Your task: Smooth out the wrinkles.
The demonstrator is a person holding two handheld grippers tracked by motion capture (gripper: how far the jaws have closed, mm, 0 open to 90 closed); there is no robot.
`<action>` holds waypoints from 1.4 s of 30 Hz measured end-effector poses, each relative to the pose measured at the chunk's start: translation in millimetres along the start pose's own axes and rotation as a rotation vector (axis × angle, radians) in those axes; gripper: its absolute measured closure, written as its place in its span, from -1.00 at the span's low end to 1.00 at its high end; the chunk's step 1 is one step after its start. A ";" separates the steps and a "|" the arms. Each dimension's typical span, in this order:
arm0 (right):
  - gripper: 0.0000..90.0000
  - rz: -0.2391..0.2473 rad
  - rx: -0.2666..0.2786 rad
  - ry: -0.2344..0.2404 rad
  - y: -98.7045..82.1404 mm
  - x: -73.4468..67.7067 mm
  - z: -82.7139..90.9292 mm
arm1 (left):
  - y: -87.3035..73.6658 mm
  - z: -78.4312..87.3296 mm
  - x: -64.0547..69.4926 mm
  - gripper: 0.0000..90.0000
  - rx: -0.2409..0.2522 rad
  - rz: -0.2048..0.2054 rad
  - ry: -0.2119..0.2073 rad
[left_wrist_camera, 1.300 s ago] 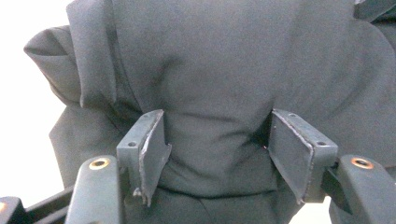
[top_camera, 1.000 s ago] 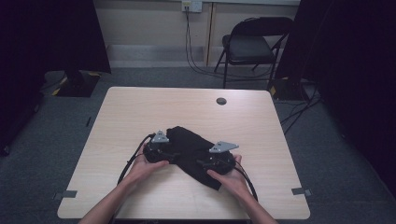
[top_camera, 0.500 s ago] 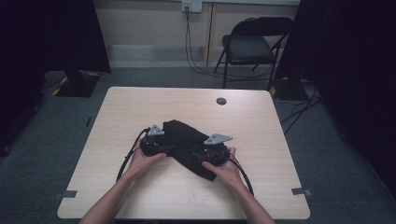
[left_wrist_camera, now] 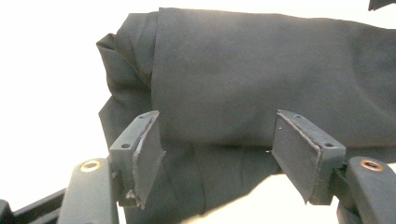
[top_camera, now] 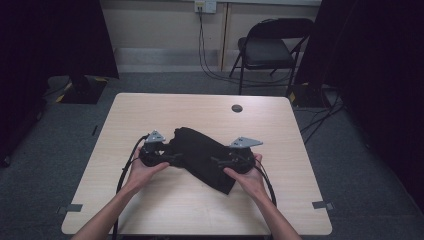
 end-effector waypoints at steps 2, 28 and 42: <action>-0.37 -0.013 0.013 -0.009 3.1 3.9 9.2 | -0.3 8.3 2.3 -0.30 -0.004 -0.012 -0.001; -0.47 -0.193 -0.045 -0.285 -77.2 79.3 106.9 | -72.3 103.1 -11.9 -0.36 -0.080 0.086 0.172; -0.56 -0.220 -0.287 -0.433 -118.8 114.6 89.9 | -96.9 90.4 -28.9 -0.55 -0.148 0.091 0.244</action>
Point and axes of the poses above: each handheld gripper's, and its own axes: z roughly backward along the jaws, y roughly out of its top, x roughly to its right, the point moved 1 cm from there along -z, roughly forward along the jaws, and after that the axes turned 12 degrees about -y, right-handed, at the moved point
